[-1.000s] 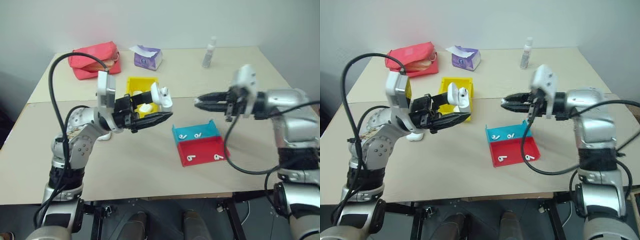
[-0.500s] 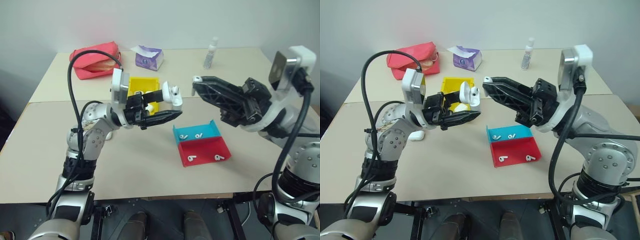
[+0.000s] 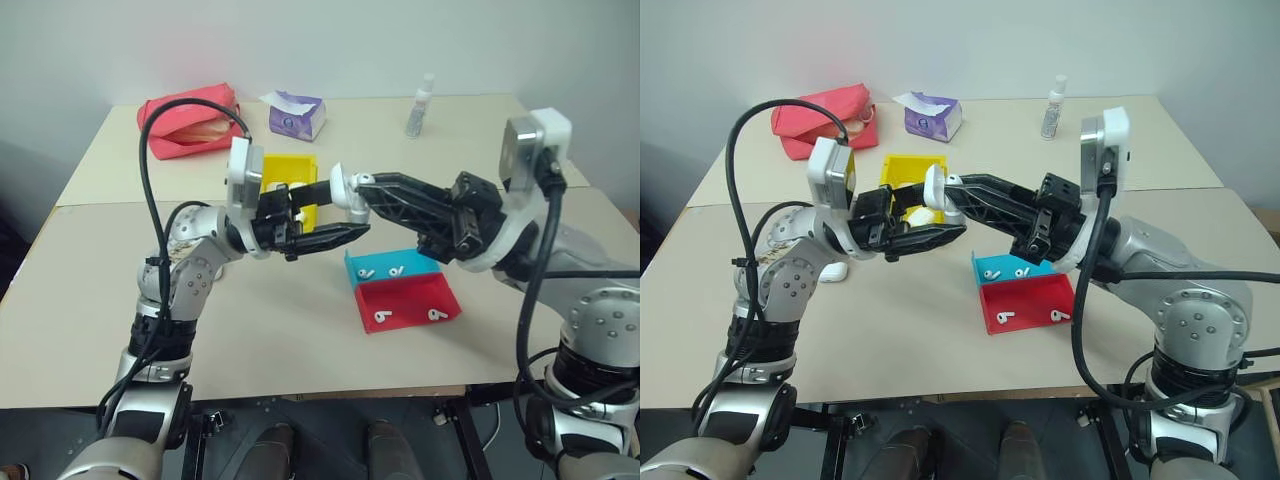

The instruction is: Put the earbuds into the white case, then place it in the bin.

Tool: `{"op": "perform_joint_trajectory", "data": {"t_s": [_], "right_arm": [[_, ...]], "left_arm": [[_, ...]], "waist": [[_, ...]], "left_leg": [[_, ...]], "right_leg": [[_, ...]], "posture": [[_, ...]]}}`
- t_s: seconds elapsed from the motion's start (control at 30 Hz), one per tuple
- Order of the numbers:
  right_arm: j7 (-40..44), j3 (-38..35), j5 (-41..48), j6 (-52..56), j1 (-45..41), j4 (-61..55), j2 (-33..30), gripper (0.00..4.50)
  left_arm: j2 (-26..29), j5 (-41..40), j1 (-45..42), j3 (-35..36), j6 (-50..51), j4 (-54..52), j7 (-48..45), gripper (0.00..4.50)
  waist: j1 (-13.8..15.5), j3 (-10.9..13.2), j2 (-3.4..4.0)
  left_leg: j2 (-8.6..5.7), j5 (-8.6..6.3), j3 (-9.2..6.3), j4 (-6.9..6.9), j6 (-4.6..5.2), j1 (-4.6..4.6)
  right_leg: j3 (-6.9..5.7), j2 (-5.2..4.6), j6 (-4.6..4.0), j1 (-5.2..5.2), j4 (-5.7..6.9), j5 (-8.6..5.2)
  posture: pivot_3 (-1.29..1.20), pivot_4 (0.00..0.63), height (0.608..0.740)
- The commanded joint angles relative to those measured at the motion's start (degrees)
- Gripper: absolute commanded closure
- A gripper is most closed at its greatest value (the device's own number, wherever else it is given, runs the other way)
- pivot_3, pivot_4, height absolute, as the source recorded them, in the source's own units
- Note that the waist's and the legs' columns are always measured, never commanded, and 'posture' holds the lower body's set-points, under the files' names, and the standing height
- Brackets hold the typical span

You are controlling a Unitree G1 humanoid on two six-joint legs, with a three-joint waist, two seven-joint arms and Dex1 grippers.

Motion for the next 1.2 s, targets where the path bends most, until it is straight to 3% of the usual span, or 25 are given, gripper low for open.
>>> {"op": "perform_joint_trajectory", "data": {"t_s": [0.03,0.2,0.5,0.8,0.9,1.17,1.2], "right_arm": [[-0.35,0.37,-0.24,-2.19,-0.08,-1.44,-0.71,3.9],[-0.33,2.01,-1.45,-2.55,0.31,-2.03,-1.57,3.9],[1.21,1.93,-1.75,-3.08,1.43,-2.47,-4.45,0.98],[3.88,-0.62,-0.5,-4.97,4.03,-3.51,-7.31,0.98],[2.8,-0.68,-0.9,-4.74,2.98,-3.1,-8.71,1.54],[3.56,2.73,-3.74,-0.5,-5.31,0.99,-16.05,4.38],[4.3,3.87,-4.64,0.24,-6.86,1.62,-17.23,4.45]], "left_arm": [[-0.03,-0.96,-0.44,0.75,-0.46,-2.47,0.08,1.73],[-0.1,-0.82,-0.35,0.57,-0.66,-2.26,-0.09,1.73],[-0.08,-0.62,-1.31,0.53,-0.94,-0.68,-0.92,1.73],[-0.22,1.74,-1.37,-0.13,-1.67,2.46,-0.53,1.73],[0.16,5.49,-0.98,-2.14,-3.15,2.84,0.1,1.73],[-1.7,8.2,-0.56,-3.98,-4.32,3.61,0.86,1.73],[-1.93,8.57,-0.68,-4.2,-4.45,3.88,0.99,1.73]], "waist": [[-0.01,0.0,0.0],[0.01,0.0,0.0],[0.04,0.0,0.0],[0.06,0.0,0.0],[0.12,0.0,0.0],[0.12,0.0,0.0],[0.15,0.0,-0.01]], "left_leg": [[0.0,0.0,0.0,0.0,0.0,0.0],[0.0,0.0,0.0,0.0,0.0,0.0],[0.01,0.0,0.0,0.0,0.0,0.0],[0.0,-0.01,0.01,0.01,0.01,0.0],[0.0,0.0,0.02,0.01,0.01,0.01],[-0.01,-0.01,0.04,0.01,0.02,0.0],[-0.01,-0.01,0.06,0.02,0.03,0.0]], "right_leg": [[0.0,0.0,0.0,0.0,0.0,0.0],[0.0,0.0,0.0,0.0,0.0,0.0],[-0.01,0.01,0.0,0.0,-0.01,0.0],[-0.01,0.0,0.0,0.02,-0.01,0.0],[-0.01,0.01,0.0,0.04,-0.02,0.0],[0.0,-0.01,0.0,0.02,-0.03,0.0],[0.0,-0.01,0.0,0.04,-0.03,0.0]], "posture": [[0.0,0.15,0.74],[0.0,0.15,0.74],[0.0,0.15,0.74],[0.0,0.15,0.74],[0.0,0.15,0.74],[0.0,0.15,0.74],[0.0,0.15,0.74]]}}
